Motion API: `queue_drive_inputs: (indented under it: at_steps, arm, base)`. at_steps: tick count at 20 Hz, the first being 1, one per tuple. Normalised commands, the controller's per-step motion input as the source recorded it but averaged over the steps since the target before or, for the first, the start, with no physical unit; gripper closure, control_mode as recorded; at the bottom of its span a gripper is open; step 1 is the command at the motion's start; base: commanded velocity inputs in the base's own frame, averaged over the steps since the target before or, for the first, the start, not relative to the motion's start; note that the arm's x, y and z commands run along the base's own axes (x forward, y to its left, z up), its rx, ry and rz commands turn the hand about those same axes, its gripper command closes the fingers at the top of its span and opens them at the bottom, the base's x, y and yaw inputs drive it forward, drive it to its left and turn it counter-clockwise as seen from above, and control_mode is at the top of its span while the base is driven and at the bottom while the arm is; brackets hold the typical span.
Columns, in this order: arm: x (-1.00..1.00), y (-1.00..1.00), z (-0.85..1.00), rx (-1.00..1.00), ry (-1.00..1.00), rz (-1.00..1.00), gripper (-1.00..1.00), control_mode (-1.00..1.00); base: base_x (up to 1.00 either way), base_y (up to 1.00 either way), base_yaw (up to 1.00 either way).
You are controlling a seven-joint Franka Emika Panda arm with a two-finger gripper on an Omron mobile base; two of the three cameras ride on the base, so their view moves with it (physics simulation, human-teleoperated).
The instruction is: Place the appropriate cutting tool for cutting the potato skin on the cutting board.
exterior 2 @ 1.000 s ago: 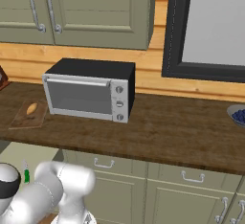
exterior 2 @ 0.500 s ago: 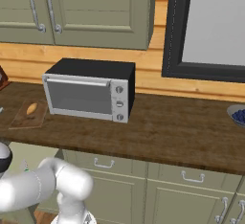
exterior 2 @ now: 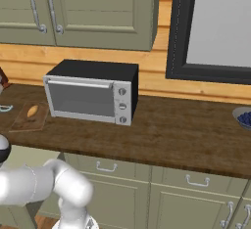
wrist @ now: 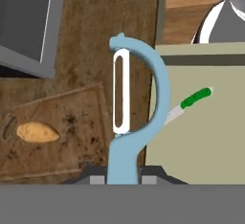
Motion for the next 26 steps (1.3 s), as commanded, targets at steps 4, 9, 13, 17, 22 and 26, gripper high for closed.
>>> queue_drive_inputs:
  at_steps: [4, 9, 13, 17, 22, 26]
  arm:
    - [0.39, 0.0, -0.42, 0.0, 0.0, -0.01, 1.0, -1.0]
    - [0.37, 0.0, -0.44, 0.0, 0.0, 0.0, 1.0, -1.0]
    - [0.41, -0.09, -0.31, 0.0, 0.0, 0.0, 1.0, -1.0]
    - [0.22, -0.03, -0.29, 0.0, 0.0, 0.0, 1.0, -1.0]
    - [0.16, 0.0, -0.24, 0.0, 0.0, 0.0, 1.0, -1.0]
    - [0.14, 0.0, -0.2, 0.0, 0.0, 0.0, 1.0, -1.0]
  base:
    - [0.0, 0.0, 0.0]
    - [0.0, 0.0, 0.0]
    - [0.0, 0.0, 0.0]
    - [0.0, 0.0, 0.0]
    - [0.0, 0.0, 0.0]
    - [0.0, 0.0, 0.0]
